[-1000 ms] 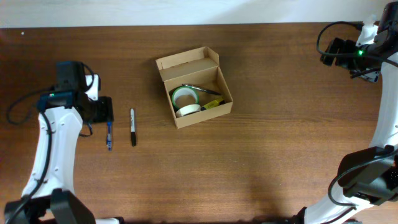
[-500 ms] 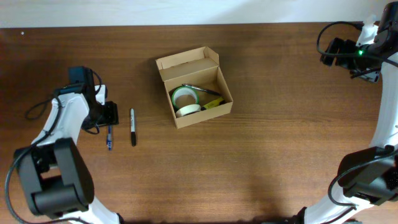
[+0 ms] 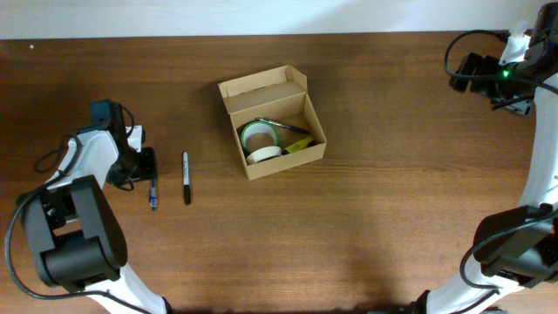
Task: Pack container
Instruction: 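Grasp the blue pen with the left gripper, then carry the blue pen over the box and lower it in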
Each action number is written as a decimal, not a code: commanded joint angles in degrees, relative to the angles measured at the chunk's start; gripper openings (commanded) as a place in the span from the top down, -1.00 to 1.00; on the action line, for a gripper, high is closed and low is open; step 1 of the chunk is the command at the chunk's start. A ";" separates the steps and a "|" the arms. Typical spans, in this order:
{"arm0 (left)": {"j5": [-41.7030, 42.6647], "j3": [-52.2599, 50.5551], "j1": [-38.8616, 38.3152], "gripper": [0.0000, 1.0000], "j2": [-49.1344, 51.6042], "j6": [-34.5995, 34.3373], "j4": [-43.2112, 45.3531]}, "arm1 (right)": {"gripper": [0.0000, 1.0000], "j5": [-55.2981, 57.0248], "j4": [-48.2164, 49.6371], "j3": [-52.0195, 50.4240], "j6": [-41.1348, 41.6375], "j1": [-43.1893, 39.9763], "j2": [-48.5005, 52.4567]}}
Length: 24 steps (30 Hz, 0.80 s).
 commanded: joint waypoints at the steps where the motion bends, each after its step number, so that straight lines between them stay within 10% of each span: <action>1: 1.36 0.07 -0.02 0.03 1.88 3.32 -0.48 | -0.98 -0.48 0.00 0.28 0.00 -0.28 -0.70; 9: 1.33 0.07 -0.02 0.12 2.27 4.66 -0.50 | -0.98 -0.48 0.00 0.28 0.00 -0.28 -0.70; 17: 1.31 0.07 -0.02 0.96 3.45 4.83 -0.61 | -0.98 -0.48 0.00 0.28 0.00 -0.28 -0.70; 24: 2.03 1.42 -0.15 0.97 3.67 4.94 -2.21 | -0.98 -0.48 0.00 0.28 0.00 -0.28 -0.70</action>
